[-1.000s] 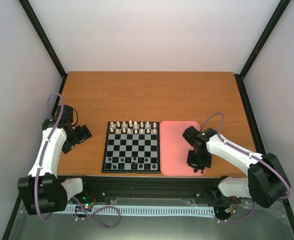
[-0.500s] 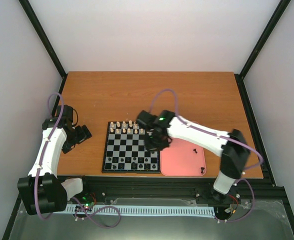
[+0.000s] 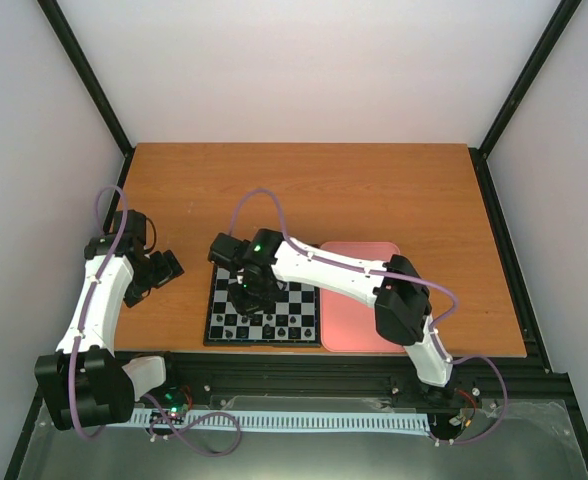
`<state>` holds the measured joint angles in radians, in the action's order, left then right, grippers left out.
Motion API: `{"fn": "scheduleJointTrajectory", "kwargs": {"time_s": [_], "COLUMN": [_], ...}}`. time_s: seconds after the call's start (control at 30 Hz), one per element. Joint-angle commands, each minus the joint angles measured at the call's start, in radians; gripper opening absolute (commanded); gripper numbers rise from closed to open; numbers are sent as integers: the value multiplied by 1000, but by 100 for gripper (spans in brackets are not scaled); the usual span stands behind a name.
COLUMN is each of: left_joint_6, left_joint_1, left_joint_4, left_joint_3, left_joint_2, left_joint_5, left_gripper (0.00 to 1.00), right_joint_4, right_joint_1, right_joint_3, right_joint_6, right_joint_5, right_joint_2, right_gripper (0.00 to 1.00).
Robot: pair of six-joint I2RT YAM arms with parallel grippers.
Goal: Set up the chess pieces on the board
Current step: Place the chess piece on the chessboard.
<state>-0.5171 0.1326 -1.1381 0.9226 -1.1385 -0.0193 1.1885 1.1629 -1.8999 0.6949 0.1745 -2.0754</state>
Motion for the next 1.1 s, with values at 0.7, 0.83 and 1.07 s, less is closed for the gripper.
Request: {"fn": "scheduleJointTrajectory", "kwargs": {"time_s": [0.7, 0.83, 1.07], "left_joint_6": [11, 12, 14], "left_joint_1": [-5, -4, -5], "left_joint_4": [14, 14, 14], "left_joint_3": [3, 2, 2], "left_joint_2": [11, 11, 8], "left_joint_5": [0, 2, 5], "left_gripper": [100, 100, 100], "right_joint_4": [-15, -22, -27], "right_joint_1": [36, 38, 39], "right_joint_3": [50, 50, 48], "right_joint_6": [-37, -41, -40], "right_joint_5": [-2, 0, 4], "right_joint_2": [-98, -114, -133], "right_gripper": [3, 3, 3]}}
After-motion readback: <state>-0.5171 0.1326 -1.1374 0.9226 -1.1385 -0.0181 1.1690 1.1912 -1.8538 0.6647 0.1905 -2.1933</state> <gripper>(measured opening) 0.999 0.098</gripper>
